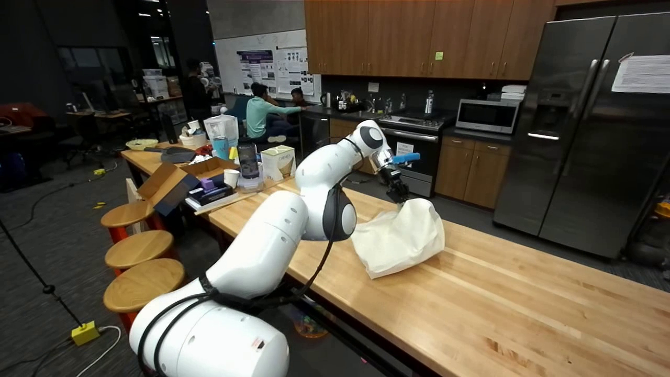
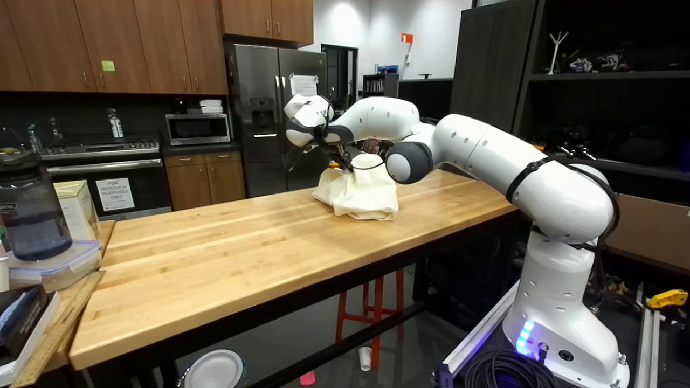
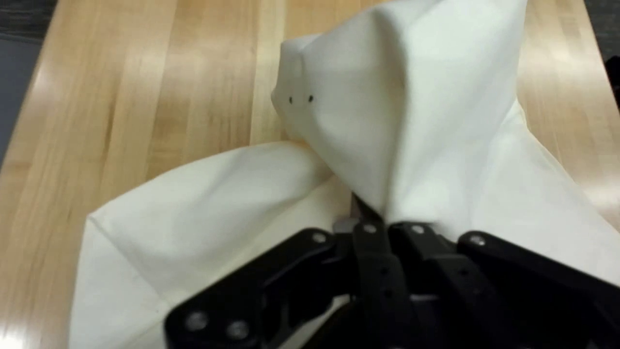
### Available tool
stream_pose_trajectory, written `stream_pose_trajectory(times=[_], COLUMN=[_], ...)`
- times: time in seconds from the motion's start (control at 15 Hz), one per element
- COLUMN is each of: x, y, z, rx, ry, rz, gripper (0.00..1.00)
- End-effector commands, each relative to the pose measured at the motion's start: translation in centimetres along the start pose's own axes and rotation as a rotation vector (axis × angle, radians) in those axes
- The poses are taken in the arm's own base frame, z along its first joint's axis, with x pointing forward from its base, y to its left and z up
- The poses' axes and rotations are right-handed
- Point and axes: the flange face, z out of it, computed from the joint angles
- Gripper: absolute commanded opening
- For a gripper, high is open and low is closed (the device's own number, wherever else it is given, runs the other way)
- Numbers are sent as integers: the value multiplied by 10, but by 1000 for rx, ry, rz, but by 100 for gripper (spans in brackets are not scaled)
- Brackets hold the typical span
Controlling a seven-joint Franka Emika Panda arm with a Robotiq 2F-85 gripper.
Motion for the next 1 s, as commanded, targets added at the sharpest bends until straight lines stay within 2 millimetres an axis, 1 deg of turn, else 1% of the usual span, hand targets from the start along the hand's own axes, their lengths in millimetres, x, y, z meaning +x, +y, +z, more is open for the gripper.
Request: stream_pose_trajectory(times=[0.0,0.07,0.13,0.27,0.33,0.47,0.6,0.8,0.93], x=[-30,-22,-12,30,47,88,133,193,227], y=[-3,-3,-3,-6,-9,-18,-33,-65,-87], z=[24,27,26,14,7,-15,-44,-88,-116], rx=[105,114,118,97,85,40,-21,-104,-167], ry=[107,117,124,108,99,57,9,-94,-164], rz=[117,122,121,67,34,-62,-163,-297,-380], gripper=[1,1,1,1,1,1,1,1,1])
